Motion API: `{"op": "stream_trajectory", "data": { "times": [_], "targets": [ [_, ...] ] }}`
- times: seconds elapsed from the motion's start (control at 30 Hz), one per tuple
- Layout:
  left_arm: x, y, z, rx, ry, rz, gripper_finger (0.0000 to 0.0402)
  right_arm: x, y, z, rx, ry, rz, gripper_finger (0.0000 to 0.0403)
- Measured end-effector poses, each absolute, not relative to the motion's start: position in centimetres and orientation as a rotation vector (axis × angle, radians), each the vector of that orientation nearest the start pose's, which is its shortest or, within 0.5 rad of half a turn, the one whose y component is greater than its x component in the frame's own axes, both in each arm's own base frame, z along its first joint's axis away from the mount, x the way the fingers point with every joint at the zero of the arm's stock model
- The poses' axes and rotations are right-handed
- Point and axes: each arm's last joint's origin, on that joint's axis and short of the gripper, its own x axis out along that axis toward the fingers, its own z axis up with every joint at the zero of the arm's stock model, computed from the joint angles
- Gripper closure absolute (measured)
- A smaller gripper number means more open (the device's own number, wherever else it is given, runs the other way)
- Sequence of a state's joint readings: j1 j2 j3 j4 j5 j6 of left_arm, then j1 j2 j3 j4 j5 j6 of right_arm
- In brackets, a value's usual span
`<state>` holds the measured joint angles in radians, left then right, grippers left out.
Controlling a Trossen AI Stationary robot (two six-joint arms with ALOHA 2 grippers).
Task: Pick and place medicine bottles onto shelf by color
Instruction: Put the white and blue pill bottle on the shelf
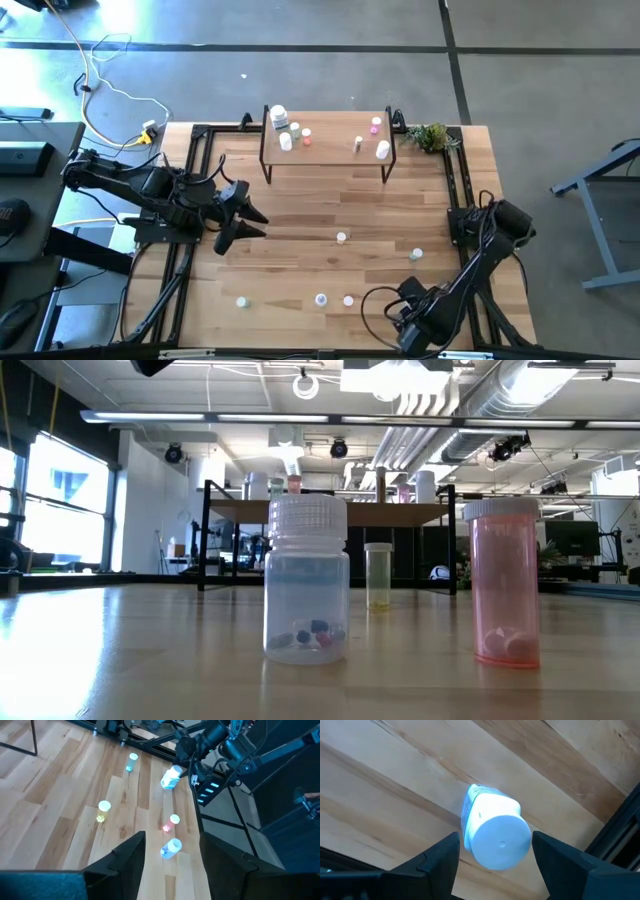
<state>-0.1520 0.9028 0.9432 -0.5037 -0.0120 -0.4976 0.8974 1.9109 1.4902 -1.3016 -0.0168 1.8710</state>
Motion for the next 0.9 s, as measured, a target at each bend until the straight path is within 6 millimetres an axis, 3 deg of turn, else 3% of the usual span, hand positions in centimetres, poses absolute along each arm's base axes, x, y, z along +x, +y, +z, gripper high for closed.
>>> {"op": "stream_trajectory", "data": {
  "times": [0.13, 0.6, 0.9],
  "targets": [
    [18.3, -2.8, 33.7, -0.450, 0.486, -0.020, 0.0222, 21.3, 26.8, 21.0, 0.651, 1.471, -0.899, 0.0169],
    [18.3, -2.8, 33.7, -0.448, 0.486, -0.020, 0.0222, 21.2, 26.8, 21.0, 0.659, 1.506, -0.904, 0.0248],
    [18.3, -2.8, 33.7, -0.447, 0.487, -0.021, 0.0222, 21.4, 26.5, 22.1, 0.718, 1.508, -0.866, 0.0255]
  ]
}}
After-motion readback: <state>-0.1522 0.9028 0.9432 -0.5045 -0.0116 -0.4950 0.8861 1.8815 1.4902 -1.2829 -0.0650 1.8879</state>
